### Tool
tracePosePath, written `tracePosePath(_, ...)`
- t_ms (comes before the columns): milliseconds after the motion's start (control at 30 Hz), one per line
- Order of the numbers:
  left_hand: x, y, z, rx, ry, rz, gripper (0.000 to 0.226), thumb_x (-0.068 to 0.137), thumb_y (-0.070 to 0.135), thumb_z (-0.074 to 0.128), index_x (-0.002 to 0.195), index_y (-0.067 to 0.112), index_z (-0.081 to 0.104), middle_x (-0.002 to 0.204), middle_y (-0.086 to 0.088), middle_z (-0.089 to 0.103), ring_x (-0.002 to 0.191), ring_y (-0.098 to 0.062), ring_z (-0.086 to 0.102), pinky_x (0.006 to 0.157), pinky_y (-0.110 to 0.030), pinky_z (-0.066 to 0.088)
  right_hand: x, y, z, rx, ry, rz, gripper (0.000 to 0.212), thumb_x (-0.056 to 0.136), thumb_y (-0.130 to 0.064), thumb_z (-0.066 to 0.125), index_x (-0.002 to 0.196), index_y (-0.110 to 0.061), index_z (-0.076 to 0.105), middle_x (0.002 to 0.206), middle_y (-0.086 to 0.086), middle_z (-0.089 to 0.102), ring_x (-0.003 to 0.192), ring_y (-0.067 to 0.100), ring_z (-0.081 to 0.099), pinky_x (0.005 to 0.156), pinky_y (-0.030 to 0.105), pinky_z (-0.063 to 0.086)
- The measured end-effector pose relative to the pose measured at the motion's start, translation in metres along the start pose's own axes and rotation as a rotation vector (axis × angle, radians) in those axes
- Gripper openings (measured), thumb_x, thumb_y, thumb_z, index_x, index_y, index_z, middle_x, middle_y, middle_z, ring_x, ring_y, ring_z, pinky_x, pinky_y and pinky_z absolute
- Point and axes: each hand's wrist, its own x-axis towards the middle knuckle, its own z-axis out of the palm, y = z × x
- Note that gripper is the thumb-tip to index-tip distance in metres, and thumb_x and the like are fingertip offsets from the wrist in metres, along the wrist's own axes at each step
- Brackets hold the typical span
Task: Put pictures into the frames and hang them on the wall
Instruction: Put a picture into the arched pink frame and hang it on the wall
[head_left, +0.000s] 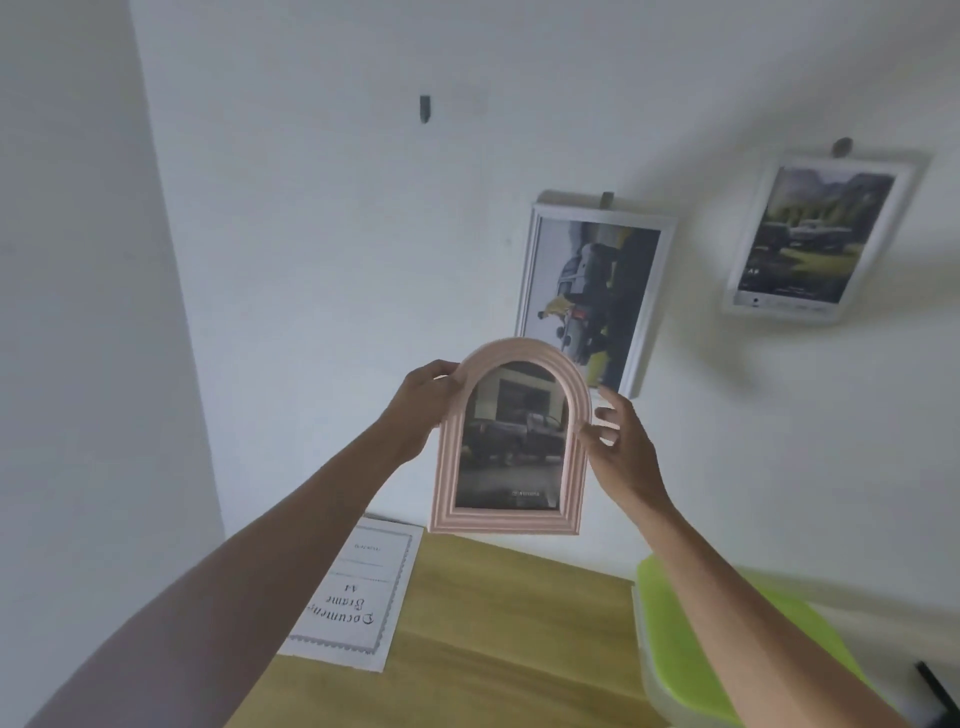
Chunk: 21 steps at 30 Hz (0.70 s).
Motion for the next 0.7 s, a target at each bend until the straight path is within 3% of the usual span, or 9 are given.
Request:
tracePosePath(133,0.015,0.022,-0.023,-0.009,0.006,0.072,0.018,0.098,0.025,0.055,0.104,0.017,0.07,0.1,-0.003,0.067,0.09,-0.019,0.057,0.081,-0.032,0.043,0.03,-0.02,-0.002,0.026,-0.1,-0.051,0.043,0.094,-0.033,0.067,0.134,-0.032,0.052,0.116,-0.006,0.066,0.101,0.017,0.067,0.083,0.037,0.061)
tracePosePath(267,0.042,0.049,-0.054,-0.022,0.071,0.161,0.022,0.086,0.034,0.068,0.103,0.022,0.073,0.099,-0.001,0.072,0.089,-0.017,0.062,0.086,-0.034,0.049,0.065,-0.057,0.012,0.077,-0.174,-0.04,0.037,0.095,-0.033,0.064,0.13,-0.035,0.051,0.106,-0.008,0.064,0.099,0.013,0.065,0.072,0.019,0.053)
tracePosePath(400,0.083,0.082,-0.091,0.081,0.142,0.294,0.015,0.091,0.027,0.067,0.106,0.026,0.072,0.072,0.0,0.06,0.058,-0.013,0.043,0.054,-0.018,0.037,0.114,-0.099,0.037,0.097,-0.127,-0.074,0.036,0.096,-0.026,0.064,0.128,-0.035,0.05,0.112,-0.005,0.063,0.098,0.013,0.065,0.078,0.03,0.056)
tracePosePath(533,0.131,0.124,-0.133,0.174,0.145,0.414,0.026,0.093,0.019,0.065,0.118,0.024,0.07,0.065,0.003,0.059,0.043,-0.005,0.038,0.048,-0.016,0.032,0.167,-0.149,0.06,0.059,-0.043,-0.163,0.038,0.097,-0.025,0.06,0.133,-0.034,0.05,0.119,-0.007,0.063,0.099,0.014,0.065,0.072,0.027,0.055)
tracePosePath(700,0.181,0.166,-0.174,0.287,0.084,0.489,0.046,0.079,0.017,0.079,0.122,0.029,0.068,0.092,-0.007,0.075,0.078,-0.016,0.064,0.073,-0.027,0.042,0.223,-0.198,0.08,0.064,0.02,-0.269,0.047,0.098,-0.018,0.057,0.14,-0.037,0.047,0.111,-0.007,0.065,0.098,0.009,0.063,0.073,0.018,0.045)
